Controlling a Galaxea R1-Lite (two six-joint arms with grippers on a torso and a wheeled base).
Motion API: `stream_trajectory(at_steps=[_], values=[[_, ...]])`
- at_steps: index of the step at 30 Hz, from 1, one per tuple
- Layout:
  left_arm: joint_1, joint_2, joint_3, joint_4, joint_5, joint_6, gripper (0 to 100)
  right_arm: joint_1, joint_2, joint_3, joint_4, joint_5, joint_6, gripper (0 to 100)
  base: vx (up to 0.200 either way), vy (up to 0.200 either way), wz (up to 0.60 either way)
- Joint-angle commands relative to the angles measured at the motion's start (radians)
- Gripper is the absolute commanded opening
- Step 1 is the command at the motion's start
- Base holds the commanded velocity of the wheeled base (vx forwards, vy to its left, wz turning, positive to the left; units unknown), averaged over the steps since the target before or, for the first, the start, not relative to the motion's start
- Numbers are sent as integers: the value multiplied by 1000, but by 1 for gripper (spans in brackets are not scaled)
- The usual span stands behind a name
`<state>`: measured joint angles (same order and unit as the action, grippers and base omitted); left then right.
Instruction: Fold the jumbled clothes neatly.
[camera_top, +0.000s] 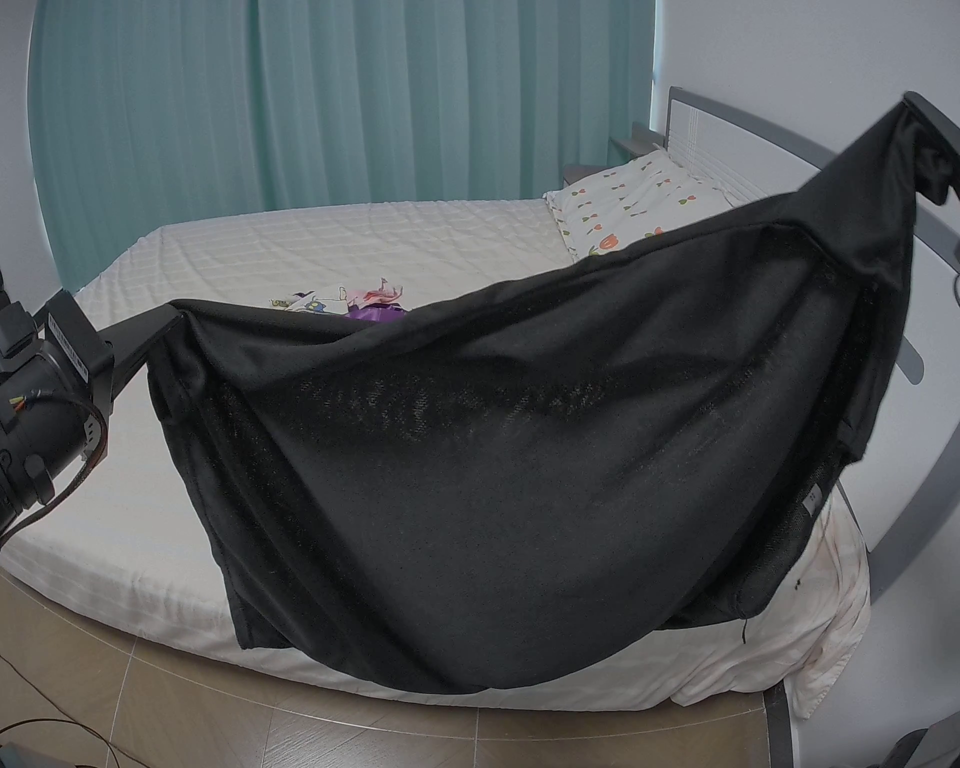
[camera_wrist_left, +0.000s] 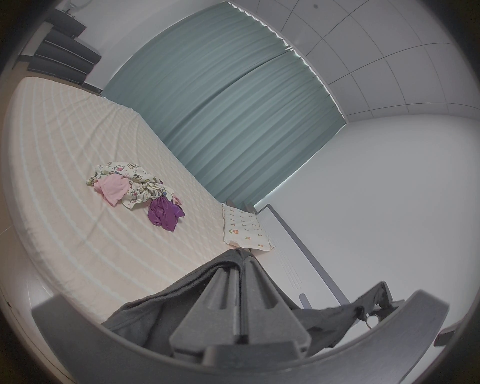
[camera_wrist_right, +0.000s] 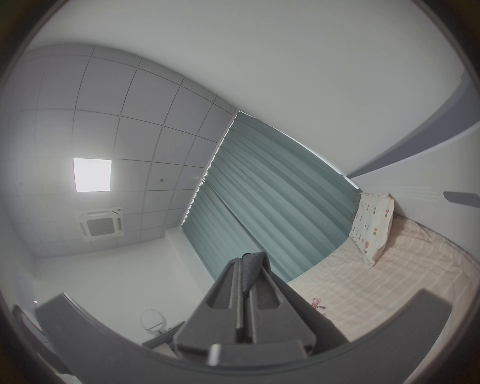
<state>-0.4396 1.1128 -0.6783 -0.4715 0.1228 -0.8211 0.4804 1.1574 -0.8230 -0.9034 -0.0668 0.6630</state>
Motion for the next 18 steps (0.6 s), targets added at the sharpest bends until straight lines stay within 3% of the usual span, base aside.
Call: stream_trajectory(at_steps=[1, 7, 18], values=[[13, 67, 6, 42, -3, -13, 0, -144, 324, -168, 6, 44, 3, 0, 0, 0, 0], [38, 185, -3, 30, -8, -76, 0, -197, 470, -246, -3, 38, 14, 0, 0, 0, 0], [127, 392, -47, -127, -20, -90, 0, -220, 570, -249, -9, 36, 78, 0, 200, 0, 0]])
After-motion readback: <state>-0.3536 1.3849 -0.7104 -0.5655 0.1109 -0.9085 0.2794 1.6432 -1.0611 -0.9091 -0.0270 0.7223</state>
